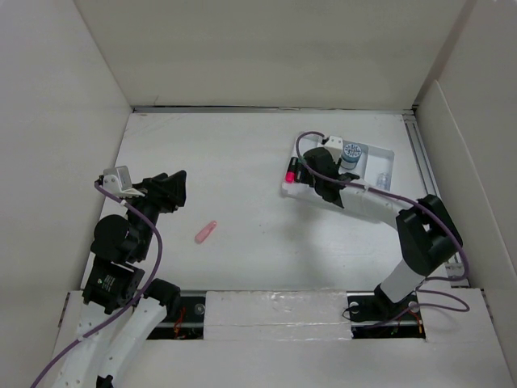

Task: Organize the desk

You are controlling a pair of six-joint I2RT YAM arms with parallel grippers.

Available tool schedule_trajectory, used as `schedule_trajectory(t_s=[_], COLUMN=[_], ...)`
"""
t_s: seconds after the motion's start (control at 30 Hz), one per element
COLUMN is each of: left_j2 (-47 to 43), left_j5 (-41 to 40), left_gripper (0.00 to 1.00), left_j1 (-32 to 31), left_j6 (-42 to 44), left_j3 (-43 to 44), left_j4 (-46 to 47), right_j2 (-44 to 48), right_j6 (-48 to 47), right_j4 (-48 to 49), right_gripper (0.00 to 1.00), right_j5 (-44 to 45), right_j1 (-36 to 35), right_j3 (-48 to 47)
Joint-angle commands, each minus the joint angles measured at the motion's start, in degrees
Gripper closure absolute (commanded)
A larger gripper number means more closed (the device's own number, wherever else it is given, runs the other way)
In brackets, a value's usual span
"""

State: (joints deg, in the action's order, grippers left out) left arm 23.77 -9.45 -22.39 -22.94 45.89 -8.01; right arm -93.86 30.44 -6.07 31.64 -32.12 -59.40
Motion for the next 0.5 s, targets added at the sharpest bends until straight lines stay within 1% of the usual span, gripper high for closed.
schedule_trajectory(t_s=[0.0,0.07,0.17,0.23,0.3,0.33,0.37,0.4,0.47], left_j2=[0.23,0.40,0.58,0.05,0.31,0.40,0.31,0.05,-0.13], left_j5=[0.75,0.49,0.58,0.40,0.23,0.14,0.31,0.31,0.05], left_gripper=[0.47,0.47,0.47,0.47,0.47,0.48,0.48,0.48,0.48], left_j1=[0.24,0.24,0.24,0.24,0.24,0.24,0.24,0.24,0.24], left_j6=[0.79,0.88,0.79,0.88,0.88,0.79,0.79,0.79,0.88], left_j3=[0.78,0.87,0.96,0.69,0.78,0.96,0.96,0.96,0.78], left_j4=[2.47,2.56,1.95,2.56,2.47,2.21,1.95,2.21,2.56], right_j2=[0.52,0.87,1.66,3.59,4.74,4.74,3.53,2.38,-2.26], right_j6=[1.12,0.68,0.50,-0.19,-2.30,-3.53,-4.32,-4.68,-4.95], right_j4=[0.00,0.00,-0.17,1.13,4.98,5.45,7.54,7.47,6.25], right_gripper=[0.30,0.21,0.21,0.26,0.60,0.75,0.90,0.95,0.98], right_j5=[-0.96,-1.14,-0.44,-0.52,-4.29,-7.26,-12.25,-13.78,-17.03], right_j1=[1.09,1.09,0.57,-1.10,-4.78,-6.19,-7.85,-11.61,-15.67], right_j3=[-0.19,-0.28,-0.54,0.07,1.56,1.56,0.52,-0.53,-3.69])
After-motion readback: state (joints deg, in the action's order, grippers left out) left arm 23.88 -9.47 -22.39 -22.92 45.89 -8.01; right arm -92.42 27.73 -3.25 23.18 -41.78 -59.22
